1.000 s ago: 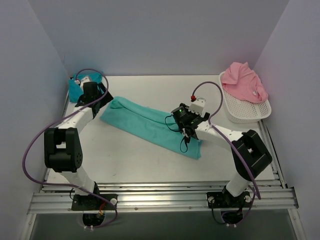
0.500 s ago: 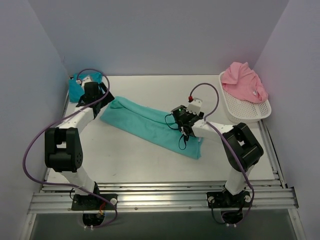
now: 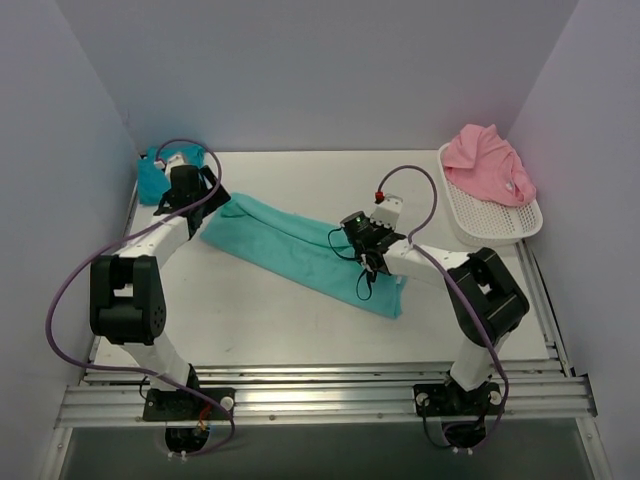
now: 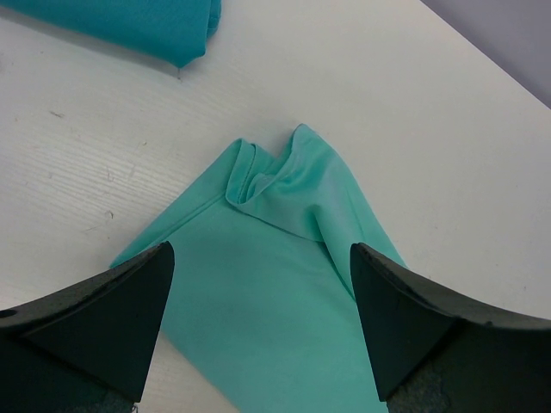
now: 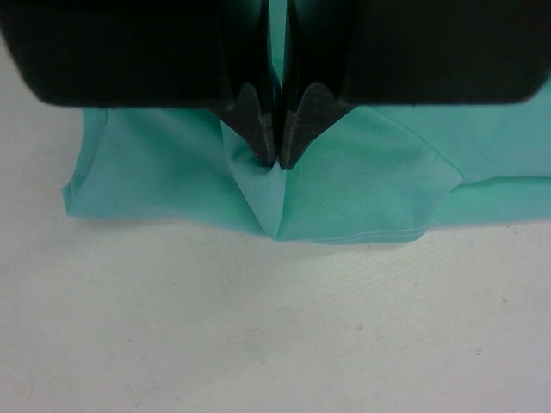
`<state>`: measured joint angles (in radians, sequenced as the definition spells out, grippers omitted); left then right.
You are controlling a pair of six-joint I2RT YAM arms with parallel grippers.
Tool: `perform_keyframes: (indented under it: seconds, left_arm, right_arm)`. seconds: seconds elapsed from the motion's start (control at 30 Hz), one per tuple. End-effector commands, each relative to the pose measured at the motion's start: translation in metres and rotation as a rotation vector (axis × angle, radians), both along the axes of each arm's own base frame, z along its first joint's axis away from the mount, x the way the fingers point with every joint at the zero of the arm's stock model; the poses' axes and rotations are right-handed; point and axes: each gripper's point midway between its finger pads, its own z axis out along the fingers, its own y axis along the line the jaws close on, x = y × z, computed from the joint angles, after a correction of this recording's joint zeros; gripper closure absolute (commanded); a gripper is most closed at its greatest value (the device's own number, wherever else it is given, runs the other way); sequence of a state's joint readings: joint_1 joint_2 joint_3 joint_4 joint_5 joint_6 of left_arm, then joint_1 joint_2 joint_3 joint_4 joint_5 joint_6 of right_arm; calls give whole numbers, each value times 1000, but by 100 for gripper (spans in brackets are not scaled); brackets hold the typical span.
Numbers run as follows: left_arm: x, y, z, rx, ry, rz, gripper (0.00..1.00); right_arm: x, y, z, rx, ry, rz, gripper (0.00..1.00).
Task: Fold and stack the t-shirts
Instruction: Fold the tshirt
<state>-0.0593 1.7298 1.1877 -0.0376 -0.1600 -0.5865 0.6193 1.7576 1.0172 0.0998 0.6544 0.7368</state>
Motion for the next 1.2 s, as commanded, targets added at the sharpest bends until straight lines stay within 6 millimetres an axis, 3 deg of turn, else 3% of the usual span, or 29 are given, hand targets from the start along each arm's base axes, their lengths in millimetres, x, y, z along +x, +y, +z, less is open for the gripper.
perform_keyframes:
  seconds: [0.0,0.17,0.27,0.4,0.57,0.63,0.73,0.77,0.8,0.87,0.97,1.13,1.17]
  left_arm:
    - [8,-4,22,5,-78,-15,8]
    - [8,-3,25,8,-84,-12,8]
    - [6,-3,26,8,-87,-12,8]
    - [6,-3,29,8,-90,-12,8]
    - [5,-2,29,10,-92,-11,8]
    - [4,-2,30,11,-93,-10,8]
    - [2,-1,30,12,-92,-7,8]
    - [2,-1,30,12,-93,-5,8]
    - [1,-1,31,15,-95,-5,8]
    - [1,1,33,18,-98,-2,8]
    - [1,1,36,19,-102,1,8]
    - [5,-2,39,10,-110,-8,8]
    - [7,-3,41,8,-115,-14,8]
  right_arm:
    - [-14,2,38,-17,-74,-14,100]
    - [-52,29,64,-40,-119,50,100]
    - [-76,39,64,-42,-109,100,100]
    - [-109,44,55,-62,-88,127,100]
    - [-142,41,22,-129,-2,157,96]
    - [-153,45,14,-124,8,159,87]
    - [-169,50,-6,-121,54,182,54]
    - [-173,53,-13,-112,64,191,21]
    - [-178,56,-18,-106,77,201,1]
    - [-193,61,-29,-109,99,223,0]
    - [-208,64,-30,-153,94,236,0]
    - [-214,81,-4,-189,24,256,0]
    - [-211,88,10,-184,-9,261,0]
